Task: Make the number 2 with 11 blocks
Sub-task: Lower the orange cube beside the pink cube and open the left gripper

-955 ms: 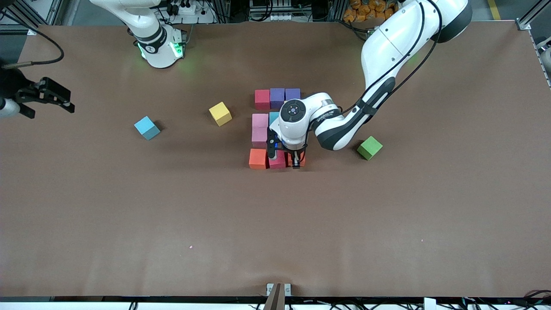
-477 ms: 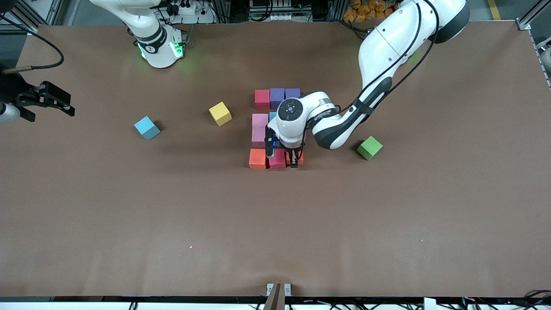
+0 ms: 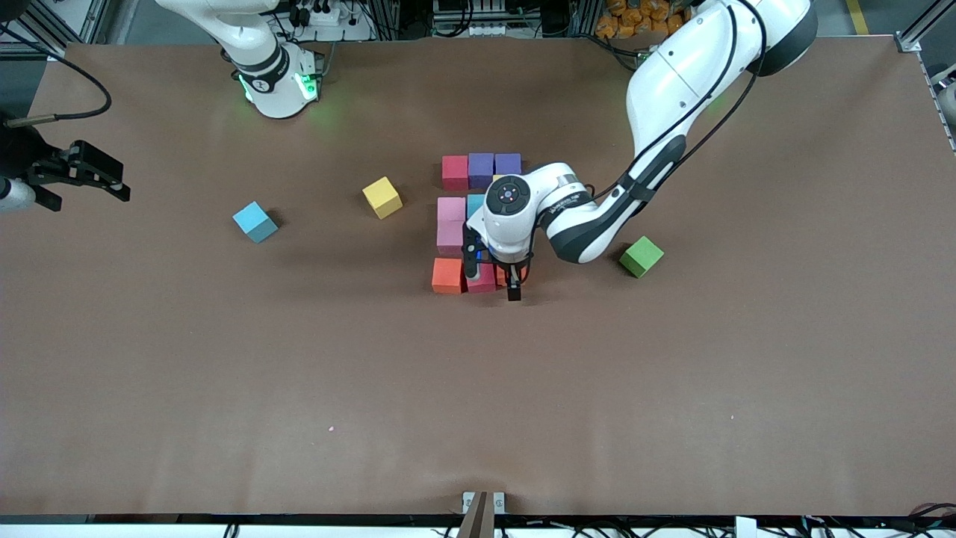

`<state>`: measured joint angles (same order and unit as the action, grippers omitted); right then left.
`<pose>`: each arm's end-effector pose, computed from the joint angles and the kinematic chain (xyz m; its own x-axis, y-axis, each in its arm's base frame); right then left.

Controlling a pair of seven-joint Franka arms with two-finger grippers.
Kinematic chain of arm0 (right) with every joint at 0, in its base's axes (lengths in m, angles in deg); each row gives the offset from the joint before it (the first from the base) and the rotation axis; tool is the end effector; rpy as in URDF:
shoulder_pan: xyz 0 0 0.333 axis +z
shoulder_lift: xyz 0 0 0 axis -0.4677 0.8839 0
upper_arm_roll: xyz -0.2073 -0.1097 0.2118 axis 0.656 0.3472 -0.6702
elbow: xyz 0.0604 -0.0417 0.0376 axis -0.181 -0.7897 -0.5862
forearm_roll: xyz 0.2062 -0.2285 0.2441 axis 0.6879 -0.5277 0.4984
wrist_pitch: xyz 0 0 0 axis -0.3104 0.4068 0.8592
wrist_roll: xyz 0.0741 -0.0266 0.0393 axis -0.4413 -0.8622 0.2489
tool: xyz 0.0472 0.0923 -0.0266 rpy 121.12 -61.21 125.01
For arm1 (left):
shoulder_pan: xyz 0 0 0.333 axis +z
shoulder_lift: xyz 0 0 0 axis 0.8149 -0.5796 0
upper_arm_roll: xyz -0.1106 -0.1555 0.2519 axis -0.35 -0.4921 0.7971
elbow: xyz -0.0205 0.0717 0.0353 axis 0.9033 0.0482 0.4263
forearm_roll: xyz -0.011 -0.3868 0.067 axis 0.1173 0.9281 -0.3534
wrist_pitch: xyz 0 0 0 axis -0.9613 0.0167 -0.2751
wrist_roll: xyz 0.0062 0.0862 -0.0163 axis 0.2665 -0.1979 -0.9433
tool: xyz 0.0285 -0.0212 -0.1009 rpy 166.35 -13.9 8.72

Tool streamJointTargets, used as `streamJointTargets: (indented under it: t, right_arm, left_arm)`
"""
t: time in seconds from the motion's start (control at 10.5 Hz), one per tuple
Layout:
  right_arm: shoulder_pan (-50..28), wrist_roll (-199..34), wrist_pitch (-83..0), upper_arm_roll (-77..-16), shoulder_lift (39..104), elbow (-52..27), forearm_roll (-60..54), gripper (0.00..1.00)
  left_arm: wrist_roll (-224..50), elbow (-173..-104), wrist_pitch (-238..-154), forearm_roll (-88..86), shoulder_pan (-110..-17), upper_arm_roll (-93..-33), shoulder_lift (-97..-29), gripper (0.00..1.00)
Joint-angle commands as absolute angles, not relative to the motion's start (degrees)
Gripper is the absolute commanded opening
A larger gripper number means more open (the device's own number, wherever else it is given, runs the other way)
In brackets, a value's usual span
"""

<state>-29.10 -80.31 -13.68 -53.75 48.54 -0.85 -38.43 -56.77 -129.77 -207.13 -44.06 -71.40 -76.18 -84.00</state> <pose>0.5544 0.0060 0.6391 0.9907 0.1358 0.0031 0.1358 -0.9905 -0.0232 0.5108 -0.4654 0.1996 0.0782 -0.9953 -0.0569 -0.9962 -0.0757 -0.0441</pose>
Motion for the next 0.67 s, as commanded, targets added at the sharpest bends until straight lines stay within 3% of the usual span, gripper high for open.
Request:
streamJointTargets:
  t: [0.0, 0.57]
  right_arm:
    - [-29.5, -79.6, -12.6, -54.1, 49.2, 0.5, -38.2, 1.00]
    - [-29.5, -79.5, -12.6, -54.1, 49.2, 0.3, -38.2, 1.00]
  left_arm:
    - [-56.0, -129.7, -203.2, -39.0, -69.4, -76.4, -79.4, 1.00]
    - [-56.2, -127.0, -191.3, -28.0, -64.4, -76.2, -68.7, 1.00]
